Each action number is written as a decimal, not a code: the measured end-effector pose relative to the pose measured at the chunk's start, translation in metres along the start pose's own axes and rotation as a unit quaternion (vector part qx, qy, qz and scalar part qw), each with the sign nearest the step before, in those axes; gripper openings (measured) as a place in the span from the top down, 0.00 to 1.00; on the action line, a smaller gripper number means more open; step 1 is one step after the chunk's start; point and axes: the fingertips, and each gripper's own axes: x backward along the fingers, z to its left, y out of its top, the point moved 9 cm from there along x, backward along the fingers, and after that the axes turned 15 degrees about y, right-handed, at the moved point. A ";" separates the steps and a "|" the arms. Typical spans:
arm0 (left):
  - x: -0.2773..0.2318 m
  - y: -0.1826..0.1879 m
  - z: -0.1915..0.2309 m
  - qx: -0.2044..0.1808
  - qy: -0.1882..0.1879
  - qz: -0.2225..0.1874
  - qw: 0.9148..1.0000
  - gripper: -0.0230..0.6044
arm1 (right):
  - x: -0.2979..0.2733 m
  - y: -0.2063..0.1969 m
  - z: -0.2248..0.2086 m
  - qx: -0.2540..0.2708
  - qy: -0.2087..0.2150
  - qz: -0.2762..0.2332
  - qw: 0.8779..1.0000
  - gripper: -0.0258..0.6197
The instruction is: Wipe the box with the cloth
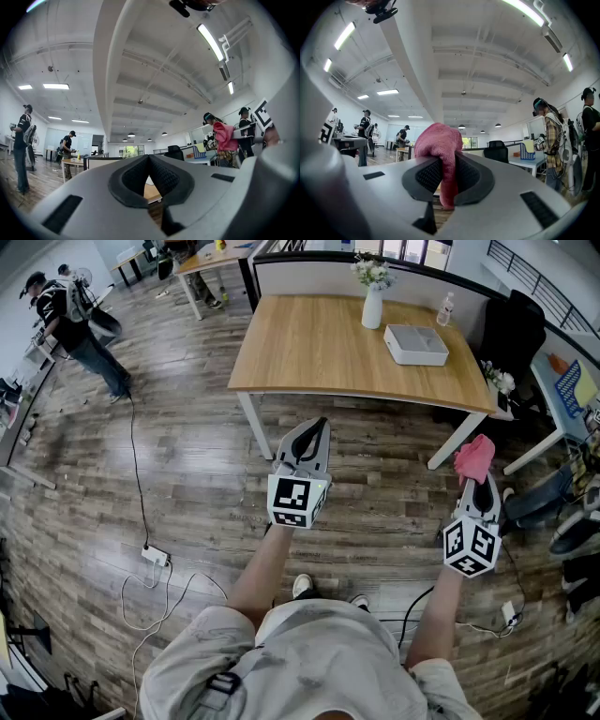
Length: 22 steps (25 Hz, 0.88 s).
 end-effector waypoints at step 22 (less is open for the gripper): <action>-0.001 -0.016 0.112 0.013 0.007 0.000 1.000 0.95 | -0.046 -0.006 0.092 -0.006 -0.018 -0.002 1.000 0.86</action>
